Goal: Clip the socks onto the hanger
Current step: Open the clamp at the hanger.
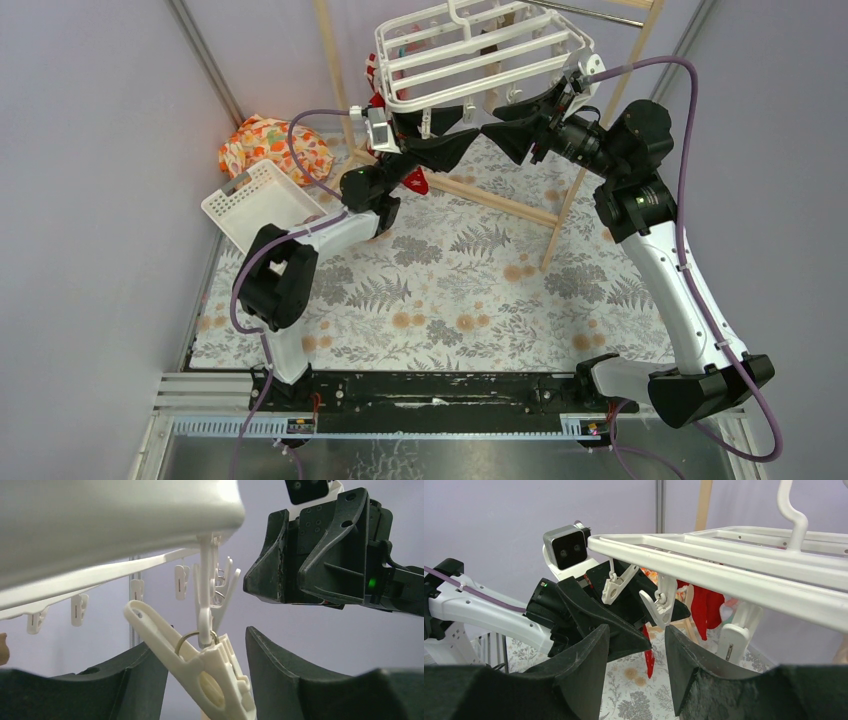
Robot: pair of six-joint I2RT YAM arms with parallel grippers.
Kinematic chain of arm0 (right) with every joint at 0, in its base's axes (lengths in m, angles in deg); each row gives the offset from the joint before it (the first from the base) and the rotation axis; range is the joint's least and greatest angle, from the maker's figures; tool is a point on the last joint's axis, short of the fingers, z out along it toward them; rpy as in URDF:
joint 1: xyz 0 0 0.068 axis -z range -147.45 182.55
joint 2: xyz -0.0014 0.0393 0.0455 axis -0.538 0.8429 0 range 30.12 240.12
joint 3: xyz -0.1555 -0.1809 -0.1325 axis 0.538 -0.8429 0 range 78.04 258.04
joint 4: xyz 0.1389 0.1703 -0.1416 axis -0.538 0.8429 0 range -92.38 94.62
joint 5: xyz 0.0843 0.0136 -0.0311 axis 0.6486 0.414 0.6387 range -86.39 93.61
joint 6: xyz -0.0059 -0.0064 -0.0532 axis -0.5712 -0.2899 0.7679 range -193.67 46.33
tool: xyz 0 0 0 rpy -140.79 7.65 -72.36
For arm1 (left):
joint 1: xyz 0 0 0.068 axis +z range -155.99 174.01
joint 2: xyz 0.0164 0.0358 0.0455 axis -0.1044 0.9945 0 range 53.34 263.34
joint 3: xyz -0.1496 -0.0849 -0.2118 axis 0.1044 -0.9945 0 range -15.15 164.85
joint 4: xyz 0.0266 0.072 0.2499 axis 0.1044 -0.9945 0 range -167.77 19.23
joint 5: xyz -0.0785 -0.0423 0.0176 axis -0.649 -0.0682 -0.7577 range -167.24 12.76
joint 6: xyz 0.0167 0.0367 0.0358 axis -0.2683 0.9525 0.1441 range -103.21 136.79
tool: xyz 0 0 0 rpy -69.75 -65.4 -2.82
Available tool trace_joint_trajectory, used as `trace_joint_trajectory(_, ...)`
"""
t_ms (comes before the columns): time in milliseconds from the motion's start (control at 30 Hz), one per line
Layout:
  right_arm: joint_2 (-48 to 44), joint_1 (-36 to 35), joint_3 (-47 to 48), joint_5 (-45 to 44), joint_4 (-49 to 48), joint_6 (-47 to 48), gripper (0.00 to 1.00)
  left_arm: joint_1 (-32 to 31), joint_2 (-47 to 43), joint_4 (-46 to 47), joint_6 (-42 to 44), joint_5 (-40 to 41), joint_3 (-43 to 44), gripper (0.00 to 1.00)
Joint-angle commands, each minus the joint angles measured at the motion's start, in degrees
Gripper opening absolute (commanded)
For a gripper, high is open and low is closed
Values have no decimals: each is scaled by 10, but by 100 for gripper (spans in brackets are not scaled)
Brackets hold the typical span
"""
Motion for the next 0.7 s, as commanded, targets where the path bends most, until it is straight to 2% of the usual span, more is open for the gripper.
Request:
trace_joint_trajectory(0,-16,4,-1,7,-31,-6,52,5,-8,32,6,-9,12,62)
trace_joint_trajectory(667,-19,5,-4,4,-27,-1,52,6,20,32,-15,-13,45,59)
